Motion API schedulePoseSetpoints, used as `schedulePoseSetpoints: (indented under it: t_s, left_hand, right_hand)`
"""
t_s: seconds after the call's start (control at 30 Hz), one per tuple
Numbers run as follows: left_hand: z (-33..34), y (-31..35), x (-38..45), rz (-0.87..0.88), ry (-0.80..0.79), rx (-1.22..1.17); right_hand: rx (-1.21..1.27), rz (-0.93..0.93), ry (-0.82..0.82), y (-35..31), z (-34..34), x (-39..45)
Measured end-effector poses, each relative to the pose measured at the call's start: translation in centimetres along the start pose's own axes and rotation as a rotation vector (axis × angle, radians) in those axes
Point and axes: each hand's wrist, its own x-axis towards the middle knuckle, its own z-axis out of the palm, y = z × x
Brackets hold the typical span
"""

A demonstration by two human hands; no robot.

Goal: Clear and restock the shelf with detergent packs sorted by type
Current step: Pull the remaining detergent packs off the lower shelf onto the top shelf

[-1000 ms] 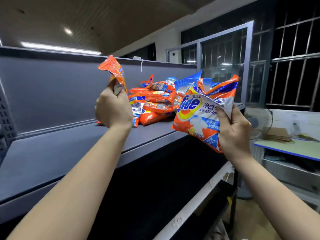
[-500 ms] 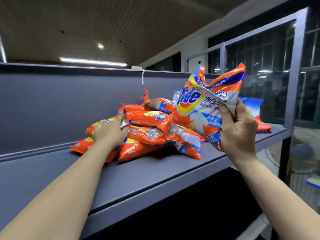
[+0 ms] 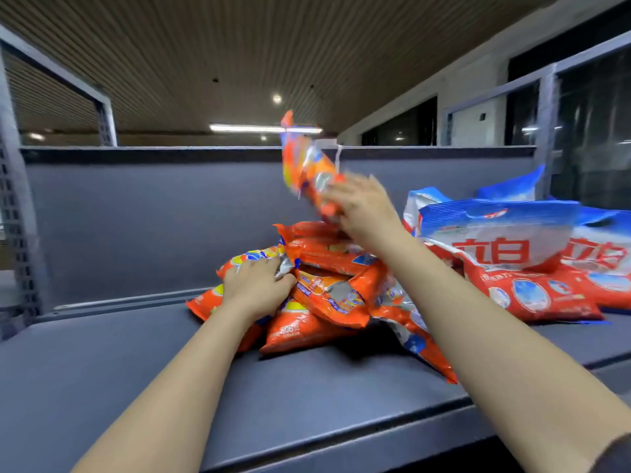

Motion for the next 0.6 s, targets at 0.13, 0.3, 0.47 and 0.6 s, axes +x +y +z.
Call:
schedulePoseSetpoints:
  t_s: [0.13, 0.3, 0.47, 0.6]
  left_hand:
    - [0.3, -0.3, 0.2, 0.017, 0.022, -0.008]
    - [0.2, -0.6, -0.3, -0.008, 0.003, -0.07]
    - [-0.2, -1.7, -2.9, -0.102, -0.08, -0.367]
    - [-2.0, -2.1, -5.2, -0.238, -0.038, -0.298]
  right_hand:
    - [-0.078, 0.152, -0.502, -1.1, 2.9, -0.8]
    - [-0.082, 0.176, -0.523, -1.5, 2.1, -1.6]
    - [0.023, 0.194, -0.4, -2.4, 0.4, -3.3]
    - [0.087, 0.233, -0.327, -4.0, -1.5, -4.8]
